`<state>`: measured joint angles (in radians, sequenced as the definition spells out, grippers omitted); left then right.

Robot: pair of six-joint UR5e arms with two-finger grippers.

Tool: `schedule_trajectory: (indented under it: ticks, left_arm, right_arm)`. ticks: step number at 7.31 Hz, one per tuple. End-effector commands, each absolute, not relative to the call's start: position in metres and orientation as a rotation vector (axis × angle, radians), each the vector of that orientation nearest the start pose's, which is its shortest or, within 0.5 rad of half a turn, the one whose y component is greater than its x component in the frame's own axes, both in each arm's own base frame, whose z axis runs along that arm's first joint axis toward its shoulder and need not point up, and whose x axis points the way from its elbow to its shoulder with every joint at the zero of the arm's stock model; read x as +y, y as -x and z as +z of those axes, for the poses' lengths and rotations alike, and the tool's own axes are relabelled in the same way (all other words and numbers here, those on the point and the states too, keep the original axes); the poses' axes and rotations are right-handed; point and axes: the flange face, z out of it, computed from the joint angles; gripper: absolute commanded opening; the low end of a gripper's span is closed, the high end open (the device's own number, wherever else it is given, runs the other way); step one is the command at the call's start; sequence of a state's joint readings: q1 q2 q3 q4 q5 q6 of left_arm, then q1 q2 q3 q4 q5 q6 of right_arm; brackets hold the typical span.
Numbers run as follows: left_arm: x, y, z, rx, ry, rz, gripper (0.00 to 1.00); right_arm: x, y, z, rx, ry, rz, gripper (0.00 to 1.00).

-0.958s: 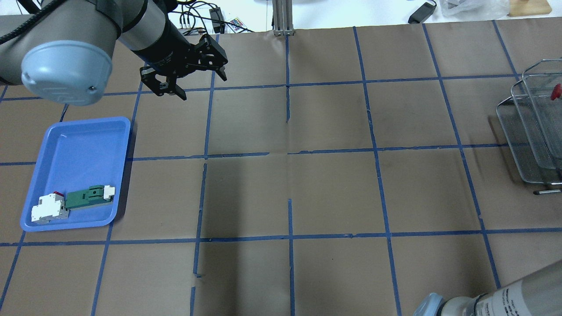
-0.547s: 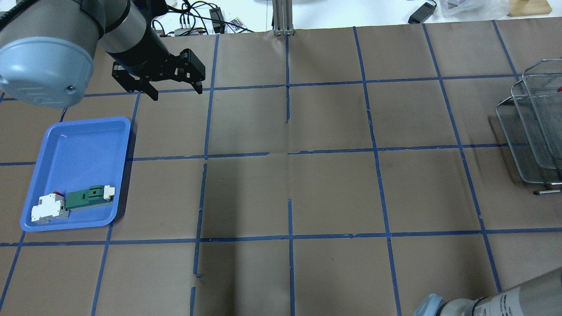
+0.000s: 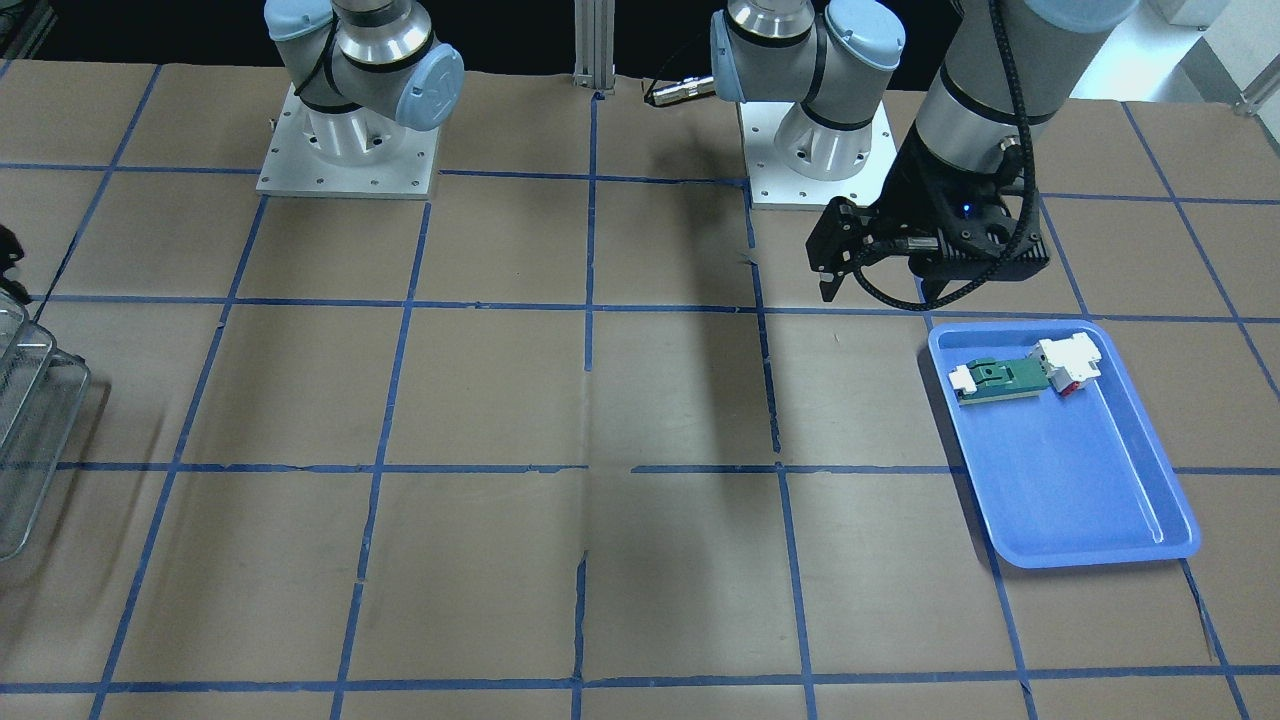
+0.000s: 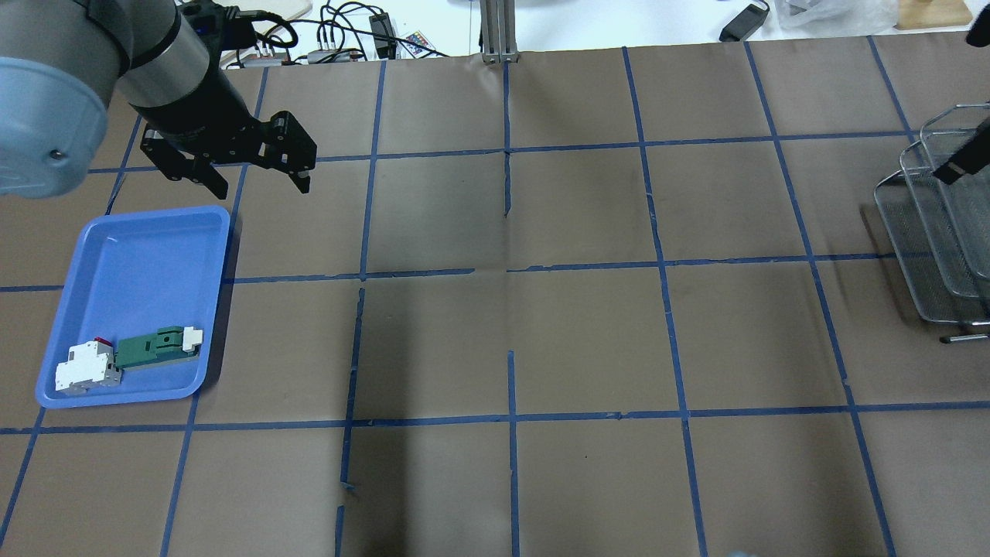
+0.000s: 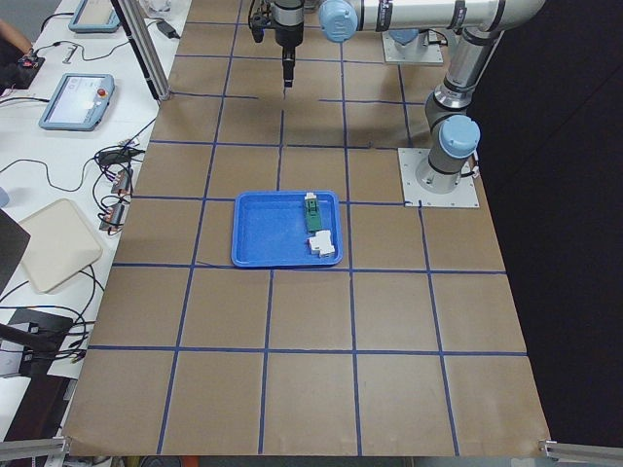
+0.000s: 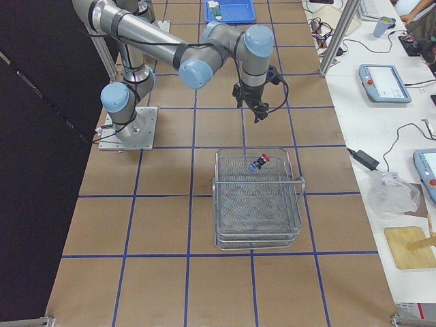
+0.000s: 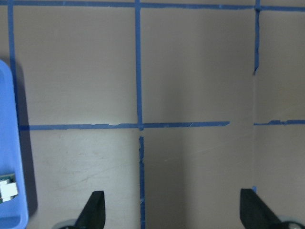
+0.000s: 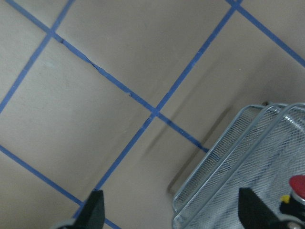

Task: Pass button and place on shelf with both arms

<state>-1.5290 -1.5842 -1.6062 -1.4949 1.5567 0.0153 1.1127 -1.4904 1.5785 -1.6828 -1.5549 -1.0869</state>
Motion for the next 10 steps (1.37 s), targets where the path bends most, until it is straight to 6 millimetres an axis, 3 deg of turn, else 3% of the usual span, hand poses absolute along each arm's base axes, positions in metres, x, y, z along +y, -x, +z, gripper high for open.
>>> schedule_trajectory:
  ticks: [1, 2, 3, 4, 5, 7, 10]
  left_arm:
    - [-0.502, 0.108, 0.474, 3.148, 0.053, -0.041, 1.0]
    - [-0.502, 0.108, 0.473, 3.151, 0.053, -0.039, 1.0]
    - [-0.502, 0.108, 0.472, 3.152, 0.053, -0.037, 1.0]
    - [-0.502, 0.109, 0.47, 3.157, 0.055, -0.035, 1.0]
    - [-0.502, 0.11, 0.471, 3.157, 0.053, -0.037, 1.0]
    - [-0.502, 0.11, 0.472, 3.155, 0.051, -0.039, 1.0]
    - [-0.502, 0.109, 0.472, 3.154, 0.055, -0.042, 1.0]
  right_arm:
    - [-0.518, -0.037, 0.482, 3.101, 0.694, -0.055, 1.0]
    - [-0.509, -0.11, 0.487, 3.125, 0.553, -0.09, 1.0]
    - [-0.496, -0.164, 0.489, 3.135, 0.342, -0.103, 1.0]
    - [-0.491, -0.183, 0.488, 3.136, 0.168, -0.101, 1.0]
    - [-0.499, -0.175, 0.481, 3.143, 0.04, -0.078, 1.0]
    - [-0.505, -0.134, 0.48, 3.145, -0.108, -0.025, 1.0]
    - [-0.49, -0.137, 0.497, 3.141, -0.097, -0.068, 1.0]
